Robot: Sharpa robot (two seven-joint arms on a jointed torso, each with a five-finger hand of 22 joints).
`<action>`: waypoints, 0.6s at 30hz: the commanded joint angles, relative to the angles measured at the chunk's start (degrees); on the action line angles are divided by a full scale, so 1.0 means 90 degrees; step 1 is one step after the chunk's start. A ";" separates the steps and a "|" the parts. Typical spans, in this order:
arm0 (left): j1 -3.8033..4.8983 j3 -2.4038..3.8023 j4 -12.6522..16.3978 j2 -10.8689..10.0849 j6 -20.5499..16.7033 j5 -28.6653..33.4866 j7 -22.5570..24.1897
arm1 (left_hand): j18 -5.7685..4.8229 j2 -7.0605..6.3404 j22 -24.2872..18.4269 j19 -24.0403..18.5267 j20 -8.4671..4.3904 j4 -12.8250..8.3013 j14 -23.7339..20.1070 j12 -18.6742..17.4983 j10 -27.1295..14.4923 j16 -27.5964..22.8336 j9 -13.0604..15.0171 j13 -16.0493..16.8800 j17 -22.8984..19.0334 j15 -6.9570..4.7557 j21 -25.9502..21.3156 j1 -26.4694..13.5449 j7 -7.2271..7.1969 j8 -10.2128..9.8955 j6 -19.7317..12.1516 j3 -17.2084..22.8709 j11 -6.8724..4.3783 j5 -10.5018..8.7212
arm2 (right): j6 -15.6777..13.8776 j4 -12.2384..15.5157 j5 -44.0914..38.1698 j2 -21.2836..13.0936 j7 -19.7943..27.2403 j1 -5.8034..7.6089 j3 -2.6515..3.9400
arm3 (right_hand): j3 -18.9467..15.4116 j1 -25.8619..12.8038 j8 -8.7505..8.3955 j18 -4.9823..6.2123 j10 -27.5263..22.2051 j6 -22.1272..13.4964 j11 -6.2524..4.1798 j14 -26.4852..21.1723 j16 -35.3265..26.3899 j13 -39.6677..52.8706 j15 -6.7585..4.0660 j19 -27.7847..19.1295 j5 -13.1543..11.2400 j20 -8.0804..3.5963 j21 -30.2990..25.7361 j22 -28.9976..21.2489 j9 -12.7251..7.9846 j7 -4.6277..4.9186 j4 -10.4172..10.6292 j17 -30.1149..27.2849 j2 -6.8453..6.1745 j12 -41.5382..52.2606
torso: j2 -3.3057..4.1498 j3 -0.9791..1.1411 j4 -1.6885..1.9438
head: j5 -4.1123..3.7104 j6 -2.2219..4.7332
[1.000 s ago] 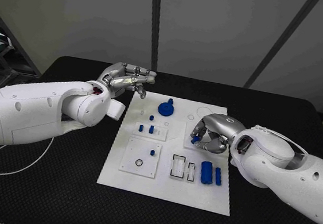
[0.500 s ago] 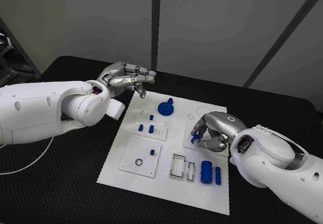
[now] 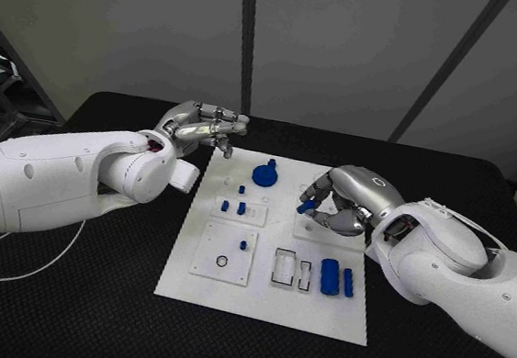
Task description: Assemble the parts on the task board
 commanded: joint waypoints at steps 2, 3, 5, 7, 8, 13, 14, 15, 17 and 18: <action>0.0010 0.0006 -0.0004 0.0029 0.0075 0.0013 0.0013 | 0.0223 0.0060 -0.0009 -0.0036 -0.0004 -0.0010 -0.0049 0.0027 -0.0043 0.0003 -0.0005 0.0009 -0.0011 -0.0001 -0.0039 0.0000 0.0021 -0.0004 0.0005 -0.0045 0.0000 -0.0001 | -0.0250 0.0123 0.0439 0.0205 0.0311 0.0000 0.0022 | 0.0019 0.0018 0.0035 -0.0114 0.0043 0.0051 0.0004 0.0126 0.0019 0.0007 -0.0050 0.0043 0.0052 0.0003 0.0030 0.0011 0.0007 -0.0004 -0.0018 0.0002 0.0076 -0.0041 | 0.0012 -0.0012 0.0017 | 0.0081 -0.0024; 0.0010 0.0006 -0.0005 0.0035 0.0077 0.0013 0.0014 | 0.0223 0.0060 -0.0009 -0.0036 -0.0004 -0.0010 -0.0049 0.0027 -0.0043 0.0003 -0.0005 0.0009 -0.0011 -0.0001 -0.0039 0.0000 0.0021 -0.0004 0.0005 -0.0045 0.0000 -0.0001 | -0.0228 0.0122 0.0487 0.0291 0.0360 -0.0002 0.0014 | 0.0022 0.0023 0.0034 -0.0113 0.0045 0.0052 0.0005 0.0126 0.0019 0.0007 -0.0050 0.0041 0.0058 0.0002 0.0029 0.0010 0.0007 -0.0003 -0.0023 -0.0001 0.0078 -0.0045 | 0.0013 -0.0011 0.0020 | 0.0093 -0.0028; 0.0010 0.0006 -0.0008 0.0043 0.0079 0.0013 0.0016 | 0.0223 0.0060 -0.0009 -0.0036 -0.0004 -0.0010 -0.0049 0.0027 -0.0043 0.0003 -0.0005 0.0009 -0.0011 -0.0001 -0.0039 0.0000 0.0021 -0.0004 0.0005 -0.0045 0.0000 -0.0001 | -0.0193 0.0109 0.0546 0.0443 0.0441 -0.0011 -0.0016 | 0.0026 0.0028 0.0031 -0.0112 0.0044 0.0050 0.0007 0.0124 0.0015 0.0006 -0.0049 0.0036 0.0066 0.0001 0.0025 0.0004 0.0006 0.0000 -0.0029 -0.0011 0.0080 -0.0053 | 0.0016 -0.0006 0.0020 | 0.0141 -0.0042; 0.0010 0.0006 -0.0018 0.0057 0.0082 0.0013 0.0016 | 0.0223 0.0060 -0.0009 -0.0036 -0.0004 -0.0010 -0.0049 0.0027 -0.0043 0.0003 -0.0005 0.0009 -0.0011 -0.0001 -0.0039 0.0000 0.0021 -0.0004 0.0005 -0.0045 0.0000 -0.0001 | -0.0156 0.0094 0.0587 0.0582 0.0519 -0.0027 -0.0068 | 0.0028 0.0030 0.0029 -0.0112 0.0043 0.0049 0.0008 0.0122 0.0012 0.0006 -0.0049 0.0036 0.0070 0.0001 0.0026 0.0004 0.0005 0.0001 -0.0031 -0.0018 0.0080 -0.0057 | 0.0020 0.0003 0.0016 | 0.0174 -0.0047; 0.0010 0.0006 -0.0035 0.0076 0.0086 0.0013 0.0016 | 0.0223 0.0060 -0.0009 -0.0036 -0.0004 -0.0010 -0.0049 0.0027 -0.0043 0.0003 -0.0005 0.0009 -0.0011 -0.0001 -0.0039 0.0000 0.0021 -0.0004 0.0005 -0.0045 0.0000 -0.0001 | -0.0112 0.0067 0.0619 0.0740 0.0610 -0.0055 -0.0132 | 0.0032 0.0034 0.0025 -0.0110 0.0039 0.0045 0.0011 0.0121 0.0011 0.0005 -0.0048 0.0029 0.0079 0.0000 0.0021 -0.0003 0.0003 0.0005 -0.0037 -0.0024 0.0082 -0.0067 | 0.0017 0.0003 0.0023 | 0.0211 -0.0061; 0.0011 0.0007 -0.0078 0.0124 0.0095 0.0013 0.0015 | 0.0223 0.0060 -0.0009 -0.0036 -0.0004 -0.0010 -0.0049 0.0027 -0.0043 0.0003 -0.0005 0.0009 -0.0011 -0.0001 -0.0039 0.0000 0.0021 -0.0004 0.0005 -0.0045 0.0000 -0.0001 | 0.0017 -0.0055 0.0660 0.1126 0.0809 -0.0126 -0.0308 | 0.0039 0.0041 0.0012 -0.0108 0.0029 0.0033 0.0019 0.0116 0.0009 0.0001 -0.0043 0.0020 0.0097 0.0001 0.0017 -0.0011 -0.0001 0.0014 -0.0049 -0.0036 0.0087 -0.0092 | 0.0024 -0.0004 0.0022 | 0.0292 -0.0085; 0.0011 0.0007 -0.0085 0.0133 0.0096 0.0013 0.0015 | 0.0223 0.0060 -0.0009 -0.0036 -0.0004 -0.0010 -0.0049 0.0027 -0.0043 0.0003 -0.0005 0.0009 -0.0011 -0.0001 -0.0039 0.0000 0.0021 -0.0004 0.0005 -0.0045 0.0000 -0.0001 | 0.0042 -0.0084 0.0664 0.1187 0.0838 -0.0135 -0.0338 | 0.0041 0.0041 0.0009 -0.0108 0.0025 0.0030 0.0022 0.0115 0.0010 0.0000 -0.0042 0.0019 0.0100 0.0001 0.0017 -0.0010 -0.0002 0.0016 -0.0051 -0.0037 0.0089 -0.0097 | 0.0022 -0.0005 0.0016 | 0.0310 -0.0092; 0.0011 0.0007 -0.0092 0.0141 0.0097 0.0013 0.0015 | 0.0223 0.0060 -0.0009 -0.0036 -0.0004 -0.0010 -0.0049 0.0027 -0.0043 0.0003 -0.0005 0.0009 -0.0011 -0.0001 -0.0039 0.0000 0.0021 -0.0004 0.0005 -0.0045 0.0000 -0.0001 | 0.0065 -0.0115 0.0667 0.1242 0.0864 -0.0143 -0.0363 | 0.0042 0.0042 0.0007 -0.0109 0.0023 0.0027 0.0024 0.0115 0.0011 0.0000 -0.0040 0.0019 0.0103 0.0001 0.0018 -0.0010 -0.0003 0.0018 -0.0053 -0.0037 0.0090 -0.0102 | 0.0023 -0.0007 0.0017 | 0.0319 -0.0096; 0.0011 0.0007 -0.0109 0.0164 0.0100 0.0013 0.0016 | 0.0223 0.0060 -0.0009 -0.0036 -0.0004 -0.0010 -0.0049 0.0027 -0.0043 0.0003 -0.0005 0.0009 -0.0011 -0.0001 -0.0039 0.0000 0.0021 -0.0004 0.0005 -0.0045 0.0000 -0.0001 | 0.0139 -0.0193 0.0674 0.1372 0.0921 -0.0163 -0.0437 | 0.0043 0.0042 0.0003 -0.0107 0.0020 0.0023 0.0026 0.0114 0.0012 -0.0001 -0.0039 0.0015 0.0106 0.0002 0.0015 -0.0014 -0.0004 0.0021 -0.0055 -0.0038 0.0091 -0.0108 | 0.0022 -0.0009 0.0008 | 0.0356 -0.0117; 0.0011 0.0007 -0.0114 0.0170 0.0102 0.0013 0.0016 | 0.0223 0.0060 -0.0009 -0.0036 -0.0004 -0.0010 -0.0049 0.0027 -0.0043 0.0003 -0.0005 0.0009 -0.0011 -0.0001 -0.0039 0.0000 0.0021 -0.0004 0.0005 -0.0045 0.0000 -0.0001 | 0.0163 -0.0216 0.0675 0.1407 0.0936 -0.0168 -0.0464 | 0.0043 0.0042 0.0003 -0.0107 0.0020 0.0023 0.0026 0.0114 0.0012 -0.0001 -0.0039 0.0015 0.0106 0.0002 0.0015 -0.0014 -0.0004 0.0021 -0.0055 -0.0038 0.0091 -0.0108 | 0.0024 -0.0006 0.0008 | 0.0371 -0.0126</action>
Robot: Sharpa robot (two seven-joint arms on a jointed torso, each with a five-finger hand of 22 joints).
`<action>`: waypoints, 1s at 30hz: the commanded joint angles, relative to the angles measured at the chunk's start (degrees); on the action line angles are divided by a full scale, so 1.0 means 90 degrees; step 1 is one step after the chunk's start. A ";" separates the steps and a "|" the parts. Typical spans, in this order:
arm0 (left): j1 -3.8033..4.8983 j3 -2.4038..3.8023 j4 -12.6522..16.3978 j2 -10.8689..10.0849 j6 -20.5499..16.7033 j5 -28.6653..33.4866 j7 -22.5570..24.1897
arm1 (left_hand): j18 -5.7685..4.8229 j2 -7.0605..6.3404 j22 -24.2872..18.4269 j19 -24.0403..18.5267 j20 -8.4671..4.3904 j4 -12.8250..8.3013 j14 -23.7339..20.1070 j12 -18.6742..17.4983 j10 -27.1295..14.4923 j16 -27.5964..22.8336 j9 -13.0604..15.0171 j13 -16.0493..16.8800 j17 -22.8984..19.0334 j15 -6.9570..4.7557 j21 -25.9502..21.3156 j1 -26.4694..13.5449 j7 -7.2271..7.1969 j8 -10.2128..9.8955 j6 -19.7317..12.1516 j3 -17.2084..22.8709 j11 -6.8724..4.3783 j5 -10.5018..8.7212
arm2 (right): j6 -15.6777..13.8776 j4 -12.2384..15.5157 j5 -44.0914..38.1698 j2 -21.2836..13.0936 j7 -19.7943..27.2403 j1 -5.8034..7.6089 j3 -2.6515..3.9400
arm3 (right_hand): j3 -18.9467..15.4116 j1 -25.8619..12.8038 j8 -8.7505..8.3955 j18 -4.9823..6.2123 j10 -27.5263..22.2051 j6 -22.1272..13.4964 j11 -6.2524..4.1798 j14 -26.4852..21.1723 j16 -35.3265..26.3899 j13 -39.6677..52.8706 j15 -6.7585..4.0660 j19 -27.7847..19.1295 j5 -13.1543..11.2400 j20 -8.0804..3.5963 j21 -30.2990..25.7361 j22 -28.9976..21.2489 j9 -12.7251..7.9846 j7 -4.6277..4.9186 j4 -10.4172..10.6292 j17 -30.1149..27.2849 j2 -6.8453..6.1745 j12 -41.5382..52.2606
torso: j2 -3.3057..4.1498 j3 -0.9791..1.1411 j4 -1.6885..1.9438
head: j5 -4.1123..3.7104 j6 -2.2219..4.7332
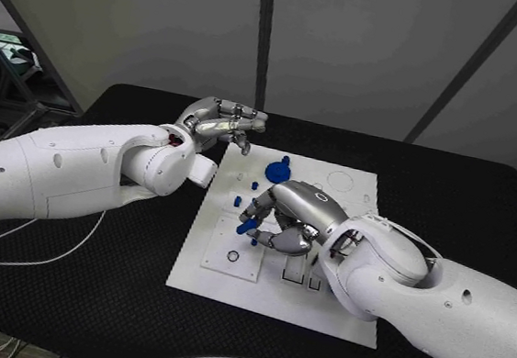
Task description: Assemble the parts on the task board
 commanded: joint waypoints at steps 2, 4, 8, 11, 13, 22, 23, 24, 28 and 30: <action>0.0012 0.0007 -0.0016 0.0032 0.0090 0.0012 0.0018 | 0.0224 0.0067 -0.0013 -0.0036 -0.0003 -0.0009 -0.0051 0.0034 -0.0048 0.0005 -0.0005 0.0012 -0.0010 -0.0001 -0.0043 0.0003 0.0021 -0.0003 0.0005 -0.0050 0.0000 -0.0002 | 0.0231 -0.0113 0.0129 0.0136 0.0354 -0.0013 -0.0086 | 0.0012 0.0009 0.0011 -0.0108 0.0018 0.0025 0.0027 0.0113 0.0012 -0.0001 -0.0038 0.0015 0.0034 0.0002 0.0015 -0.0009 0.0001 0.0022 -0.0022 -0.0012 0.0060 -0.0024 | 0.0006 0.0001 -0.0019 | 0.0063 -0.0034; 0.0012 0.0007 -0.0023 0.0044 0.0093 0.0012 0.0018 | 0.0224 0.0067 -0.0013 -0.0036 -0.0003 -0.0009 -0.0051 0.0034 -0.0048 0.0005 -0.0005 0.0012 -0.0010 -0.0001 -0.0043 0.0003 0.0021 -0.0003 0.0005 -0.0050 0.0000 -0.0002 | 0.0282 -0.0179 0.0130 0.0199 0.0373 -0.0025 -0.0124 | 0.0012 0.0009 0.0011 -0.0108 0.0018 0.0025 0.0027 0.0113 0.0012 -0.0001 -0.0038 0.0015 0.0034 0.0002 0.0015 -0.0009 0.0001 0.0022 -0.0022 -0.0012 0.0060 -0.0024 | 0.0007 0.0003 -0.0026 | 0.0088 -0.0047; 0.0012 0.0007 -0.0031 0.0063 0.0101 0.0012 0.0015 | 0.0224 0.0067 -0.0013 -0.0036 -0.0003 -0.0009 -0.0051 0.0034 -0.0048 0.0005 -0.0005 0.0012 -0.0010 -0.0001 -0.0043 0.0003 0.0021 -0.0003 0.0005 -0.0050 0.0000 -0.0002 | 0.0397 -0.0331 0.0088 0.0319 0.0382 -0.0053 -0.0177 | 0.0013 0.0007 0.0003 -0.0107 0.0009 0.0016 0.0033 0.0112 0.0015 -0.0003 -0.0034 0.0011 0.0040 0.0004 0.0013 -0.0012 -0.0002 0.0028 -0.0027 -0.0012 0.0063 -0.0039 | 0.0003 0.0010 -0.0023 | 0.0133 -0.0080; 0.0012 0.0008 -0.0035 0.0068 0.0103 0.0012 0.0013 | 0.0224 0.0067 -0.0013 -0.0036 -0.0003 -0.0009 -0.0051 0.0034 -0.0048 0.0005 -0.0005 0.0012 -0.0010 -0.0001 -0.0043 0.0003 0.0021 -0.0003 0.0005 -0.0050 0.0000 -0.0002 | 0.0473 -0.0403 0.0035 0.0370 0.0366 -0.0064 -0.0205 | 0.0013 0.0005 -0.0003 -0.0106 0.0003 0.0010 0.0038 0.0110 0.0015 -0.0005 -0.0030 0.0006 0.0042 0.0006 0.0011 -0.0015 -0.0004 0.0032 -0.0029 -0.0016 0.0064 -0.0049 | 0.0001 0.0012 -0.0019 | 0.0148 -0.0095; 0.0012 0.0008 -0.0038 0.0069 0.0104 0.0012 0.0012 | 0.0224 0.0067 -0.0013 -0.0036 -0.0003 -0.0009 -0.0051 0.0034 -0.0048 0.0005 -0.0005 0.0012 -0.0010 -0.0001 -0.0043 0.0003 0.0021 -0.0003 0.0005 -0.0050 0.0000 -0.0002 | 0.0513 -0.0440 -0.0011 0.0394 0.0347 -0.0068 -0.0238 | 0.0013 0.0005 -0.0003 -0.0106 0.0003 0.0010 0.0038 0.0110 0.0015 -0.0005 -0.0030 0.0006 0.0042 0.0006 0.0011 -0.0015 -0.0004 0.0032 -0.0029 -0.0016 0.0064 -0.0049 | -0.0007 0.0008 -0.0016 | 0.0155 -0.0106; 0.0012 0.0008 -0.0047 0.0076 0.0111 0.0012 0.0005 | 0.0224 0.0067 -0.0013 -0.0036 -0.0003 -0.0009 -0.0051 0.0034 -0.0048 0.0005 -0.0005 0.0012 -0.0010 -0.0001 -0.0043 0.0003 0.0021 -0.0003 0.0005 -0.0050 0.0000 -0.0002 | 0.0665 -0.0559 -0.0246 0.0467 0.0192 -0.0076 -0.0298 | 0.0004 -0.0014 -0.0009 -0.0103 0.0002 0.0005 0.0045 0.0106 0.0010 -0.0006 -0.0024 -0.0007 0.0040 0.0010 0.0001 -0.0030 -0.0006 0.0038 -0.0026 -0.0029 0.0060 -0.0063 | -0.0002 0.0008 -0.0024 | 0.0181 -0.0126; 0.0012 0.0008 -0.0048 0.0077 0.0112 0.0012 0.0004 | 0.0224 0.0067 -0.0013 -0.0036 -0.0003 -0.0009 -0.0051 0.0034 -0.0048 0.0005 -0.0005 0.0012 -0.0010 -0.0001 -0.0043 0.0003 0.0021 -0.0003 0.0005 -0.0050 0.0000 -0.0002 | 0.0699 -0.0568 -0.0263 0.0472 0.0176 -0.0076 -0.0300 | 0.0004 -0.0014 -0.0009 -0.0103 0.0002 0.0005 0.0045 0.0106 0.0010 -0.0006 -0.0024 -0.0007 0.0040 0.0010 0.0001 -0.0030 -0.0006 0.0038 -0.0026 -0.0029 0.0060 -0.0063 | -0.0002 0.0008 -0.0024 | 0.0181 -0.0126; 0.0012 0.0008 -0.0048 0.0077 0.0112 0.0012 0.0004 | 0.0224 0.0067 -0.0013 -0.0036 -0.0003 -0.0009 -0.0051 0.0034 -0.0048 0.0005 -0.0005 0.0012 -0.0010 -0.0001 -0.0043 0.0003 0.0021 -0.0003 0.0005 -0.0050 0.0000 -0.0002 | 0.0729 -0.0574 -0.0277 0.0477 0.0165 -0.0076 -0.0302 | 0.0003 -0.0017 -0.0010 -0.0103 0.0002 0.0006 0.0045 0.0106 0.0011 -0.0006 -0.0024 -0.0007 0.0040 0.0010 0.0002 -0.0029 -0.0006 0.0038 -0.0026 -0.0028 0.0059 -0.0064 | -0.0002 0.0005 -0.0020 | 0.0179 -0.0132; 0.0012 0.0008 -0.0049 0.0077 0.0112 0.0012 0.0002 | 0.0224 0.0067 -0.0013 -0.0036 -0.0003 -0.0009 -0.0051 0.0034 -0.0048 0.0005 -0.0005 0.0012 -0.0010 -0.0001 -0.0043 0.0003 0.0021 -0.0003 0.0005 -0.0050 0.0000 -0.0002 | 0.0857 -0.0588 -0.0328 0.0491 0.0124 -0.0077 -0.0305 | -0.0002 -0.0026 -0.0010 -0.0103 0.0007 0.0009 0.0046 0.0105 0.0011 -0.0005 -0.0022 -0.0007 0.0038 0.0012 0.0003 -0.0028 -0.0006 0.0038 -0.0024 -0.0031 0.0058 -0.0066 | 0.0002 0.0006 -0.0019 | 0.0182 -0.0142; 0.0012 0.0008 -0.0049 0.0077 0.0112 0.0012 0.0000 | 0.0224 0.0073 -0.0016 -0.0036 -0.0003 -0.0006 -0.0054 0.0043 -0.0053 0.0007 -0.0005 0.0015 -0.0015 0.0000 -0.0048 0.0002 0.0021 -0.0002 0.0004 -0.0059 0.0001 -0.0003 | 0.0909 -0.0594 -0.0359 0.0497 0.0106 -0.0077 -0.0306 | -0.0006 -0.0033 -0.0009 -0.0103 0.0014 0.0013 0.0045 0.0104 0.0014 -0.0003 -0.0021 -0.0010 0.0037 0.0014 0.0002 -0.0029 -0.0005 0.0037 -0.0022 -0.0028 0.0059 -0.0068 | 0.0000 0.0007 -0.0018 | 0.0183 -0.0146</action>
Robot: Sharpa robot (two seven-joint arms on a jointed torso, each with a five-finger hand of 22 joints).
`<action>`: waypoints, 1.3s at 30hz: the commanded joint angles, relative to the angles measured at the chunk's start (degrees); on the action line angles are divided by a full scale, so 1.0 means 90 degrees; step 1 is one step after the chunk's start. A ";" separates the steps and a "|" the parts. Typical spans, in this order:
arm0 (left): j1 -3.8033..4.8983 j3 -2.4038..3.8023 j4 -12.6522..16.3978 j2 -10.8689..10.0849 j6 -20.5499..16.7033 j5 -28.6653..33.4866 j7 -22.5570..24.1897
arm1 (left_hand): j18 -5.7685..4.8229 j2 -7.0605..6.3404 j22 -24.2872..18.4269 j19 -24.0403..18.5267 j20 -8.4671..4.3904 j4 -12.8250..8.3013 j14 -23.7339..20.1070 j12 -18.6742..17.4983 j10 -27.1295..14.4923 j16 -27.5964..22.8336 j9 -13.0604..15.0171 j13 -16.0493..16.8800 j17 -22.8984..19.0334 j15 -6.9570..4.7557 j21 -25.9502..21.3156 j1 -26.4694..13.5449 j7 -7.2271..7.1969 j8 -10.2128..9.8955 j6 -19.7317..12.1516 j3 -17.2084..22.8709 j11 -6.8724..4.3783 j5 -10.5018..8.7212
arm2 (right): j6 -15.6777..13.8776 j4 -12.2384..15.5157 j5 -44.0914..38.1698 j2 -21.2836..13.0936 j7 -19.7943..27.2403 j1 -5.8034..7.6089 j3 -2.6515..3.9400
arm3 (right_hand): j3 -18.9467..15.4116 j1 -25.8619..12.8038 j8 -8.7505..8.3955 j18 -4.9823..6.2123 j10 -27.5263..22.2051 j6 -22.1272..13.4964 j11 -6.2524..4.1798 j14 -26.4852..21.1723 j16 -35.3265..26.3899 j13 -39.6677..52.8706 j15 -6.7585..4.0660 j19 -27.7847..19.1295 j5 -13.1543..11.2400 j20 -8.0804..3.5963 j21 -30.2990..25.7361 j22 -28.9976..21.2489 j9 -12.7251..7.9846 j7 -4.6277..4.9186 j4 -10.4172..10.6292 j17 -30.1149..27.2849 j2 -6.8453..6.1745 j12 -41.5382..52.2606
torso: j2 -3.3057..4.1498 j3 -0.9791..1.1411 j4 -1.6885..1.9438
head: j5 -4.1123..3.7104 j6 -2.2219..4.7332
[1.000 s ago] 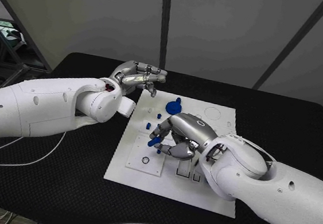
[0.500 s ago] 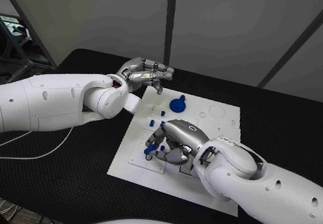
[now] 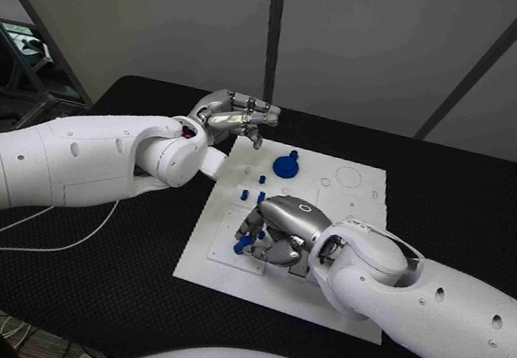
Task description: Assemble the parts on the task board
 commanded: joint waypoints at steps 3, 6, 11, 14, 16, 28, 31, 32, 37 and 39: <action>0.0011 0.0007 0.0003 0.0005 0.0077 0.0012 0.0005 | 0.0224 0.0074 -0.0010 -0.0036 -0.0003 0.0012 -0.0054 0.0043 -0.0053 0.0007 -0.0005 0.0010 -0.0011 0.0000 -0.0047 0.0002 0.0021 -0.0002 0.0004 -0.0041 0.0001 -0.0002 | 0.0299 -0.0011 -0.0224 0.0022 -0.0131 0.0005 -0.0001 | -0.0011 -0.0041 0.0022 -0.0102 0.0019 0.0024 0.0044 0.0103 0.0014 0.0000 -0.0020 -0.0011 0.0037 0.0014 0.0001 -0.0006 0.0006 0.0018 -0.0020 -0.0007 0.0059 -0.0044 | 0.0003 0.0002 0.0003 | 0.0003 -0.0011; 0.0011 0.0007 0.0003 0.0003 0.0077 0.0012 0.0002 | 0.0224 0.0074 -0.0010 -0.0036 -0.0003 0.0012 -0.0054 0.0043 -0.0053 0.0007 -0.0005 0.0010 -0.0011 0.0000 -0.0047 0.0002 0.0021 -0.0002 0.0004 -0.0041 0.0001 -0.0002 | 0.0327 -0.0016 -0.0289 0.0033 -0.0208 0.0005 -0.0001 | -0.0017 -0.0052 0.0021 -0.0101 0.0024 0.0026 0.0044 0.0101 0.0013 0.0000 -0.0020 -0.0015 0.0035 0.0016 -0.0001 -0.0009 0.0006 0.0018 -0.0017 -0.0011 0.0058 -0.0048 | 0.0003 -0.0001 -0.0001 | 0.0003 -0.0013; 0.0011 0.0007 0.0002 0.0004 0.0077 0.0012 0.0001 | 0.0224 0.0074 -0.0010 -0.0036 -0.0003 0.0012 -0.0054 0.0043 -0.0053 0.0007 -0.0005 0.0010 -0.0011 0.0000 -0.0047 0.0002 0.0021 -0.0002 0.0004 -0.0041 0.0001 -0.0002 | 0.0372 -0.0018 -0.0396 0.0051 -0.0308 0.0006 -0.0002 | -0.0021 -0.0057 0.0020 -0.0101 0.0026 0.0026 0.0044 0.0100 0.0011 0.0001 -0.0019 -0.0017 0.0033 0.0017 -0.0002 -0.0011 0.0006 0.0017 -0.0016 -0.0015 0.0055 -0.0050 | 0.0000 -0.0002 -0.0002 | 0.0003 -0.0016; 0.0011 0.0007 0.0002 0.0005 0.0078 0.0012 0.0000 | 0.0224 0.0074 -0.0010 -0.0036 -0.0003 0.0012 -0.0054 0.0043 -0.0053 0.0007 -0.0005 0.0010 -0.0011 0.0000 -0.0047 0.0002 0.0021 -0.0002 0.0004 -0.0041 0.0001 -0.0002 | 0.0364 -0.0014 -0.0474 0.0068 -0.0364 0.0006 -0.0002 | -0.0031 -0.0070 0.0015 -0.0101 0.0027 0.0022 0.0045 0.0097 0.0010 0.0001 -0.0019 -0.0019 0.0028 0.0018 -0.0002 -0.0010 0.0004 0.0017 -0.0015 -0.0021 0.0045 -0.0058 | 0.0001 -0.0001 -0.0004 | 0.0002 -0.0019; 0.0011 0.0007 0.0001 0.0008 0.0080 0.0012 0.0000 | 0.0224 0.0074 -0.0010 -0.0036 -0.0003 0.0012 -0.0054 0.0043 -0.0053 0.0007 -0.0005 0.0010 -0.0011 0.0000 -0.0047 0.0002 0.0021 -0.0002 0.0004 -0.0041 0.0001 -0.0002 | 0.0353 -0.0012 -0.0520 0.0086 -0.0404 0.0006 -0.0003 | -0.0038 -0.0084 0.0009 -0.0099 0.0025 0.0016 0.0047 0.0095 0.0009 0.0000 -0.0018 -0.0024 0.0024 0.0020 -0.0006 -0.0015 0.0003 0.0019 -0.0012 -0.0026 0.0041 -0.0067 | -0.0001 0.0001 -0.0001 | -0.0002 -0.0021; 0.0011 0.0007 -0.0006 0.0013 0.0090 0.0012 -0.0012 | 0.0224 0.0079 -0.0013 -0.0036 -0.0002 0.0018 -0.0056 0.0051 -0.0059 0.0009 -0.0005 0.0012 -0.0016 0.0001 -0.0052 -0.0002 0.0022 -0.0001 0.0002 -0.0050 0.0002 -0.0003 | 0.0253 -0.0002 -0.0497 0.0150 -0.0438 0.0005 -0.0055 | -0.0217 -0.0429 -0.0223 -0.0030 -0.0575 -0.0715 0.0222 0.0009 -0.0095 -0.0087 0.0131 -0.0269 0.0024 0.0145 -0.0210 -0.0295 -0.0130 0.0128 0.0135 -0.0261 -0.0229 -0.0436 | -0.0001 -0.0002 0.0000 | -0.0006 -0.0018; 0.0011 0.0007 -0.0006 0.0011 0.0093 0.0012 -0.0018 | 0.0224 0.0079 -0.0013 -0.0036 -0.0002 0.0018 -0.0056 0.0051 -0.0059 0.0009 -0.0005 0.0012 -0.0016 0.0001 -0.0052 -0.0002 0.0022 -0.0001 0.0002 -0.0050 0.0002 -0.0003 | 0.0212 0.0000 -0.0475 0.0142 -0.0438 0.0006 -0.0061 | -0.0311 -0.0481 -0.0219 -0.0010 -0.0712 -0.0960 0.0231 -0.0012 -0.0127 -0.0081 0.0141 -0.0323 0.0010 0.0164 -0.0264 -0.0364 -0.0129 0.0120 0.0159 -0.0324 -0.0289 -0.0442 | -0.0001 -0.0002 0.0000 | -0.0006 -0.0018; 0.0011 0.0007 -0.0007 0.0011 0.0093 0.0012 -0.0019 | 0.0224 0.0079 -0.0013 -0.0036 -0.0002 0.0018 -0.0056 0.0051 -0.0059 0.0009 -0.0005 0.0012 -0.0016 0.0001 -0.0052 -0.0002 0.0022 -0.0001 0.0002 -0.0050 0.0002 -0.0003 | 0.0187 0.0003 -0.0471 0.0139 -0.0436 0.0006 -0.0062 | -0.0349 -0.0496 -0.0218 -0.0005 -0.0751 -0.1028 0.0233 -0.0014 -0.0129 -0.0078 0.0142 -0.0338 -0.0001 0.0167 -0.0281 -0.0383 -0.0127 0.0115 0.0166 -0.0334 -0.0303 -0.0437 | -0.0001 -0.0002 0.0000 | -0.0006 -0.0018; 0.0011 0.0007 -0.0013 0.0012 0.0100 0.0012 -0.0028 | 0.0224 0.0079 -0.0013 -0.0036 -0.0002 0.0018 -0.0056 0.0051 -0.0059 0.0009 -0.0005 0.0012 -0.0016 0.0001 -0.0052 -0.0002 0.0022 -0.0001 0.0002 -0.0050 0.0002 -0.0003 | -0.0036 0.0022 -0.0435 0.0117 -0.0403 0.0006 -0.0064 | -0.0484 -0.0500 -0.0211 0.0009 -0.0899 -0.1231 0.0246 -0.0028 -0.0156 -0.0072 0.0148 -0.0379 -0.0021 0.0176 -0.0334 -0.0447 -0.0119 0.0063 0.0175 -0.0402 -0.0300 -0.0397 | -0.0003 0.0000 -0.0001 | 0.0001 -0.0017; 0.0011 0.0007 -0.0013 0.0013 0.0104 0.0012 -0.0031 | 0.0224 0.0079 -0.0013 -0.0036 -0.0002 0.0018 -0.0056 0.0051 -0.0059 0.0009 -0.0005 0.0012 -0.0016 0.0001 -0.0052 -0.0002 0.0022 -0.0001 0.0002 -0.0050 0.0002 -0.0003 | -0.0192 0.0039 -0.0401 0.0098 -0.0360 0.0006 -0.0065 | -0.0551 -0.0493 -0.0209 0.0017 -0.0969 -0.1308 0.0255 -0.0034 -0.0170 -0.0070 0.0156 -0.0403 -0.0019 0.0181 -0.0363 -0.0483 -0.0117 0.0043 0.0175 -0.0436 -0.0294 -0.0371 | -0.0003 0.0000 -0.0001 | 0.0001 -0.0017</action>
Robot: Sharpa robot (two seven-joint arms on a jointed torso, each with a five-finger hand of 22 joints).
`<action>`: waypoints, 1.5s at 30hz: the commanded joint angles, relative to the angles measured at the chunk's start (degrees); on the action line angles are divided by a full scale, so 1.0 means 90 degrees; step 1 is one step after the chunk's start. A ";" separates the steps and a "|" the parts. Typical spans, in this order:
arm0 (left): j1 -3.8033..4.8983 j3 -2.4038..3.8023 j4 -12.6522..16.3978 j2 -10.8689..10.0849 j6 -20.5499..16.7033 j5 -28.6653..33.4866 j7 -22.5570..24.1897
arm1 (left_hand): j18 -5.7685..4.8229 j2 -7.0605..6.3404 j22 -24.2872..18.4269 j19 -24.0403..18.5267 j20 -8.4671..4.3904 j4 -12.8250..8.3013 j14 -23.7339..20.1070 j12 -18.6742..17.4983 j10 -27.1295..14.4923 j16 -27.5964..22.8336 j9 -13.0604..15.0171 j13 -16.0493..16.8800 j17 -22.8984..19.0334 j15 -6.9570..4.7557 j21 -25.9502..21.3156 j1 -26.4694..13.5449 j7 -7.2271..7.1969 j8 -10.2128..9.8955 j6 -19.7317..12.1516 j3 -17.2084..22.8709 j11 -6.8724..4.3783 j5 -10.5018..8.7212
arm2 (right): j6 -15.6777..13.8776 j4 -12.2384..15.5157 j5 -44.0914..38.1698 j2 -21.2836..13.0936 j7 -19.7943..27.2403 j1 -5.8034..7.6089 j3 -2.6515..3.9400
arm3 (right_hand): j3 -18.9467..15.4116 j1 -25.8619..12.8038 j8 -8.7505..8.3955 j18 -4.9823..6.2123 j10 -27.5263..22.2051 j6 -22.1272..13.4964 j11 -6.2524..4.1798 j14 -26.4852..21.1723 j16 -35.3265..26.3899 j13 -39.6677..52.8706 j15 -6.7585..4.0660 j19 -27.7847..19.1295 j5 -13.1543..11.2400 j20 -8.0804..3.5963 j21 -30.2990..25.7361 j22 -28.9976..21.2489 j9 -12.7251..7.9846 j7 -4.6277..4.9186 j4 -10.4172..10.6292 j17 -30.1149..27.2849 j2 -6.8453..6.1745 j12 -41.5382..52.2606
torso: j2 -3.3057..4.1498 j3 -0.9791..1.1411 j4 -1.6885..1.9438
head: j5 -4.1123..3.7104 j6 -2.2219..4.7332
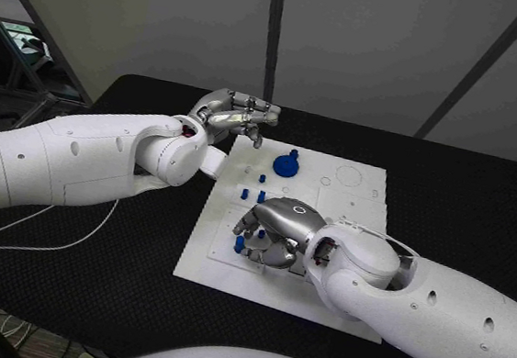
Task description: Assemble the parts on the task board
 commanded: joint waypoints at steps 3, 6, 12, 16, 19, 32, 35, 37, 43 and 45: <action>0.0011 0.0007 0.0000 0.0007 0.0087 0.0012 -0.0007 | 0.0224 0.0079 -0.0009 -0.0036 -0.0002 -0.0002 -0.0056 0.0019 -0.0059 0.0009 -0.0005 0.0009 -0.0006 0.0001 -0.0028 -0.0002 0.0022 -0.0001 0.0002 -0.0030 0.0002 -0.0003 | -0.0683 0.0091 0.0145 -0.0075 0.0172 0.0006 -0.0001 | -0.0194 -0.0005 -0.0005 0.0036 -0.0217 -0.0264 0.0021 -0.0043 -0.0086 0.0008 0.0048 -0.0125 -0.0012 0.0012 -0.0115 -0.0121 0.0005 -0.0056 0.0001 -0.0112 -0.0024 0.0069 | -0.0002 0.0004 -0.0003 | 0.0000 0.0016; 0.0011 0.0007 -0.0006 0.0004 0.0089 0.0012 -0.0008 | 0.0224 0.0086 -0.0012 -0.0036 -0.0001 0.0002 -0.0059 0.0025 -0.0063 0.0010 -0.0005 0.0011 -0.0010 0.0002 -0.0032 -0.0005 0.0022 0.0000 0.0001 -0.0036 0.0002 -0.0004 | -0.1067 0.0216 0.0295 -0.0219 0.0346 0.0006 0.0001 | -0.0458 0.0036 -0.0002 0.0102 -0.0507 -0.0529 0.0070 -0.0142 -0.0290 0.0010 0.0082 -0.0337 0.0014 0.0046 -0.0341 -0.0414 0.0007 -0.0142 -0.0008 -0.0430 -0.0020 0.0127 | -0.0002 0.0009 -0.0010 | -0.0003 0.0034; 0.0011 0.0006 -0.0024 -0.0003 0.0091 0.0012 -0.0010 | 0.0224 0.0087 -0.0013 -0.0036 -0.0001 0.0003 -0.0059 0.0027 -0.0064 0.0011 -0.0005 0.0011 -0.0011 0.0002 -0.0033 -0.0005 0.0022 0.0000 0.0001 -0.0038 0.0002 -0.0005 | -0.1513 0.0671 0.0846 -0.0877 0.0460 0.0015 0.0022 | -0.0765 0.0113 0.0075 0.0110 -0.0366 -0.0325 0.0003 -0.0124 -0.0346 0.0045 0.0034 -0.0323 0.0075 0.0019 -0.0393 -0.0459 0.0053 0.0075 0.0044 -0.0530 0.0105 0.0502 | -0.0016 0.0000 -0.0022 | -0.0145 0.0128; 0.0010 0.0004 -0.0028 -0.0023 0.0087 0.0012 -0.0011 | 0.0224 0.0087 -0.0013 -0.0036 -0.0001 0.0003 -0.0059 0.0027 -0.0064 0.0011 -0.0005 0.0011 -0.0011 0.0002 -0.0033 -0.0005 0.0022 0.0000 0.0001 -0.0038 0.0002 -0.0005 | -0.1588 0.0961 0.1784 -0.1536 0.0268 0.0079 0.0173 | -0.0830 0.0061 0.0354 0.0049 0.0372 0.0282 -0.0049 -0.0037 -0.0180 0.0180 -0.0002 -0.0104 0.0100 -0.0004 -0.0201 -0.0197 0.0156 0.0169 0.0167 -0.0297 0.0165 0.0933 | -0.0038 -0.0016 -0.0061 | -0.0362 0.0204; 0.0010 -0.0001 -0.0021 -0.0052 0.0079 0.0012 -0.0015 | 0.0224 0.0088 -0.0015 -0.0036 0.0000 0.0007 -0.0061 0.0034 -0.0066 0.0012 -0.0004 0.0013 -0.0014 0.0003 -0.0037 -0.0010 0.0021 0.0002 0.0002 -0.0047 0.0002 -0.0009 | -0.1554 0.1124 0.2336 -0.2013 0.0065 0.0137 0.0227 | -0.0891 0.0068 0.0501 -0.0114 0.1543 0.0589 -0.0341 0.0157 0.0313 0.0579 -0.0205 0.0435 0.0091 -0.0142 0.0317 0.0515 0.0205 -0.0049 0.0188 0.0431 0.0179 0.1684 | -0.0047 -0.0020 -0.0097 | -0.0566 0.0280; -0.0020 -0.0015 0.0048 -0.0092 0.0092 0.0013 0.0009 | 0.0224 0.0091 -0.0019 -0.0036 0.0002 0.0016 -0.0064 0.0045 -0.0070 0.0014 -0.0003 0.0017 -0.0020 0.0004 -0.0043 -0.0020 0.0020 0.0005 0.0005 -0.0062 0.0002 -0.0013 | -0.1615 0.1689 0.2433 -0.3224 -0.1262 0.0116 0.0265 | -0.2032 -0.0361 0.1003 -0.0304 0.1732 0.0523 -0.0461 0.0307 0.1333 0.6654 -0.0333 0.0958 0.1451 -0.0330 0.0888 0.1314 0.0471 -0.0206 0.0860 0.1951 0.0192 0.7147 | -0.0063 -0.0005 -0.0267 | -0.1133 0.0321; -0.0030 -0.0015 0.0058 -0.0113 0.0091 0.0012 0.0016 | 0.0224 0.0091 -0.0019 -0.0036 0.0002 0.0016 -0.0064 0.0045 -0.0070 0.0014 -0.0003 0.0017 -0.0020 0.0004 -0.0043 -0.0020 0.0020 0.0005 0.0005 -0.0062 0.0002 -0.0013 | -0.1560 0.1787 0.2137 -0.3324 -0.1626 0.0058 0.0253 | -0.2248 -0.0382 0.1107 -0.0331 0.1879 0.0468 -0.0457 0.0364 0.1532 0.7206 -0.0328 0.1035 0.1533 -0.0326 0.0961 0.1425 0.0529 -0.0207 0.0970 0.2327 0.0203 0.7583 | -0.0063 -0.0001 -0.0288 | -0.1161 0.0280; -0.0034 -0.0016 0.0063 -0.0127 0.0090 0.0012 0.0021 | 0.0224 0.0091 -0.0019 -0.0036 0.0002 0.0016 -0.0064 0.0045 -0.0070 0.0014 -0.0003 0.0017 -0.0020 0.0004 -0.0043 -0.0020 0.0020 0.0005 0.0005 -0.0062 0.0002 -0.0013 | -0.1489 0.1820 0.1970 -0.3342 -0.1828 0.0027 0.0244 | -0.2373 -0.0413 0.1150 -0.0340 0.1907 0.0427 -0.0452 0.0377 0.1593 0.7352 -0.0323 0.1059 0.1527 -0.0321 0.0984 0.1461 0.0553 -0.0204 0.1051 0.2441 0.0197 0.7689 | -0.0065 -0.0007 -0.0297 | -0.1179 0.0246; -0.0042 -0.0016 0.0078 -0.0152 0.0092 0.0012 0.0028 | 0.0224 0.0091 -0.0019 -0.0036 0.0002 0.0016 -0.0064 0.0045 -0.0070 0.0014 -0.0003 0.0017 -0.0020 0.0004 -0.0043 -0.0020 0.0020 0.0005 0.0005 -0.0062 0.0002 -0.0013 | -0.1270 0.1883 0.1558 -0.3340 -0.2280 -0.0158 0.0228 | -0.2707 -0.0520 0.1269 -0.0344 0.1884 0.0348 -0.0445 0.0368 0.1622 0.7462 -0.0314 0.1067 0.1448 -0.0310 0.0996 0.1484 0.0616 -0.0206 0.1220 0.2489 0.0191 0.7732 | -0.0069 -0.0017 -0.0290 | -0.1185 0.0193; -0.0044 -0.0016 0.0082 -0.0157 0.0092 0.0012 0.0028 | 0.0224 0.0091 -0.0019 -0.0036 0.0002 0.0016 -0.0064 0.0045 -0.0070 0.0014 -0.0003 0.0017 -0.0020 0.0004 -0.0043 -0.0020 0.0020 0.0005 0.0005 -0.0062 0.0002 -0.0013 | -0.1191 0.1894 0.1444 -0.3319 -0.2385 -0.0239 0.0226 | -0.2801 -0.0569 0.1310 -0.0350 0.1898 0.0333 -0.0446 0.0381 0.1664 0.7519 -0.0313 0.1083 0.1423 -0.0308 0.1010 0.1507 0.0637 -0.0209 0.1227 0.2577 0.0211 0.7765 | -0.0073 -0.0024 -0.0282 | -0.1188 0.0173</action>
